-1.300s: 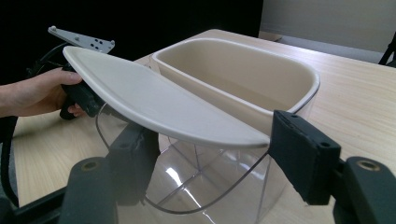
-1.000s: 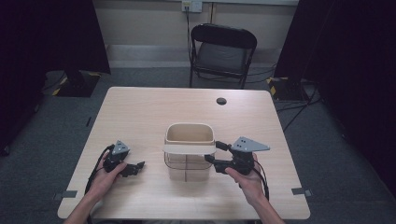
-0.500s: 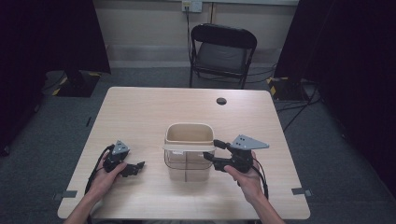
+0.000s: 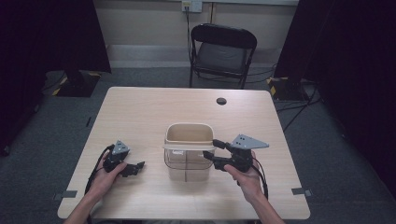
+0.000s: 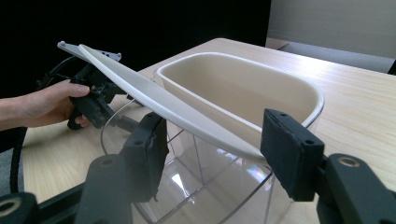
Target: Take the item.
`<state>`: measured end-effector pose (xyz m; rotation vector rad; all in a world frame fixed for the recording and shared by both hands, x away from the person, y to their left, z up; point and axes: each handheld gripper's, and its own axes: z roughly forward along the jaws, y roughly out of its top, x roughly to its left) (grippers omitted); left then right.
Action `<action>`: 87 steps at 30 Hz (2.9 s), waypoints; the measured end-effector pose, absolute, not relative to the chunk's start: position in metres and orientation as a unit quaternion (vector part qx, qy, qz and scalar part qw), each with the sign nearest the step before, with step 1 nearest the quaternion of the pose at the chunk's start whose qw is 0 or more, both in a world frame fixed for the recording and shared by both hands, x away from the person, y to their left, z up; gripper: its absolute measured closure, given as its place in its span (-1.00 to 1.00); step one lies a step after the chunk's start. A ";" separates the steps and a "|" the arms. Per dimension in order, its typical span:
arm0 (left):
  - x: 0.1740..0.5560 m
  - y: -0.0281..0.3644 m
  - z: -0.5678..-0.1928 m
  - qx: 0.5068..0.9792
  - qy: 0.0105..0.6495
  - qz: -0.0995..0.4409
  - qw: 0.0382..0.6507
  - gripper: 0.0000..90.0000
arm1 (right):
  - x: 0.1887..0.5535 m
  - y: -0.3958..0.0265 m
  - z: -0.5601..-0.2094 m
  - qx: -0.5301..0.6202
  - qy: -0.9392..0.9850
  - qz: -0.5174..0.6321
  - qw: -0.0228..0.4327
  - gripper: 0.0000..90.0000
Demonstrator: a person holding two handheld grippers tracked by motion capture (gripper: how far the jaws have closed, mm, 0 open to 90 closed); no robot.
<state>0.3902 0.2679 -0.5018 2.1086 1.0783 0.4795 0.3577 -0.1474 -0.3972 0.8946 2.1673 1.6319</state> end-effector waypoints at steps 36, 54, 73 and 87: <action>0.390 0.268 -0.502 0.816 0.417 0.186 0.355 -0.74 | 0.365 -0.143 -0.391 0.307 0.751 0.570 0.135 0.02; 0.390 0.268 -0.502 0.816 0.417 0.186 0.355 -0.74 | 0.368 -0.142 -0.390 0.309 0.747 0.573 0.135 0.07; 0.390 0.268 -0.502 0.816 0.417 0.185 0.355 -0.74 | 0.369 -0.144 -0.389 0.310 0.746 0.572 0.140 0.12; 0.390 0.268 -0.502 0.816 0.417 0.185 0.355 -0.74 | 0.369 -0.144 -0.389 0.309 0.747 0.573 0.138 0.14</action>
